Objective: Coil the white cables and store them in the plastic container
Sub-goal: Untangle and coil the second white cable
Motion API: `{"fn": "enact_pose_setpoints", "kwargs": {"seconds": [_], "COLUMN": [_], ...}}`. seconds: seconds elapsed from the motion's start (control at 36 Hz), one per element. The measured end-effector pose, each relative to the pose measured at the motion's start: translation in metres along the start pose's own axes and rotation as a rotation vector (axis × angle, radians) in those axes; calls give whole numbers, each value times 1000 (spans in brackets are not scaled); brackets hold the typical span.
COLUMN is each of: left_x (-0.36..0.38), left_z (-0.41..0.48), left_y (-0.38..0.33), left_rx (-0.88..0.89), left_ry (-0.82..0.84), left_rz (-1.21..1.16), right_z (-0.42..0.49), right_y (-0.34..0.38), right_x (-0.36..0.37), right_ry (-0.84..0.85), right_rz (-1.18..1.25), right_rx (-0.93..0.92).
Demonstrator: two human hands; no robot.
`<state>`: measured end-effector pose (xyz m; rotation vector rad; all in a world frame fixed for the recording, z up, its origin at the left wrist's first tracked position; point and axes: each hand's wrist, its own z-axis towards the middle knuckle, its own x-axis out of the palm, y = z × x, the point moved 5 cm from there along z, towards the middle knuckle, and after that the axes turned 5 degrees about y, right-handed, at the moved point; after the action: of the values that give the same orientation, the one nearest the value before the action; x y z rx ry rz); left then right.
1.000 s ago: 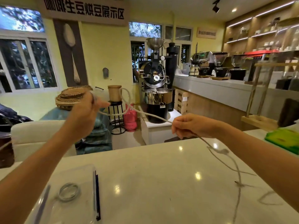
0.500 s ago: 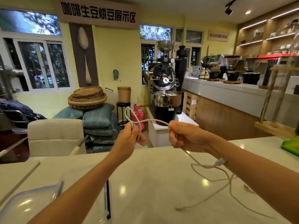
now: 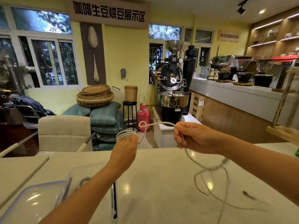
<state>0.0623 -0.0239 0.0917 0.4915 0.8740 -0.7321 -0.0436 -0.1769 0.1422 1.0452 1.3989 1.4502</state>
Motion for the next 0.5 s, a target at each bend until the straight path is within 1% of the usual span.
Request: {"fn": "enact_pose_setpoints", "kwargs": {"seconds": [0.08,0.17,0.31,0.36,0.42,0.44,0.5], "left_x": [6,-2,-38,-56,-71,-78,-93], "left_z": [-6,-10,-19,-24,-28,-31,-34], "left_y": [8,8,-2,-7,-10,-12,-14], "left_rx": [51,153,335,374,400,410,411], "left_ry": [21,-9,-153,-187,-241,-274,-319], "left_rz": [50,68,-37,-35,-46,-74,-202], "right_z": [-5,-9,-13,-16,-18,-19,-18], "right_y": [9,20,32,33,33,34,35], "right_x": [-18,-42,-78,-90,-98,-100,-102], "right_ry": [-86,-231,-474,-560,-648,-687,-729], "right_rz": [-27,-71,-154,-279,-465,-591,-895], "right_rx": [28,24,-25,-5,21,24,23]}}
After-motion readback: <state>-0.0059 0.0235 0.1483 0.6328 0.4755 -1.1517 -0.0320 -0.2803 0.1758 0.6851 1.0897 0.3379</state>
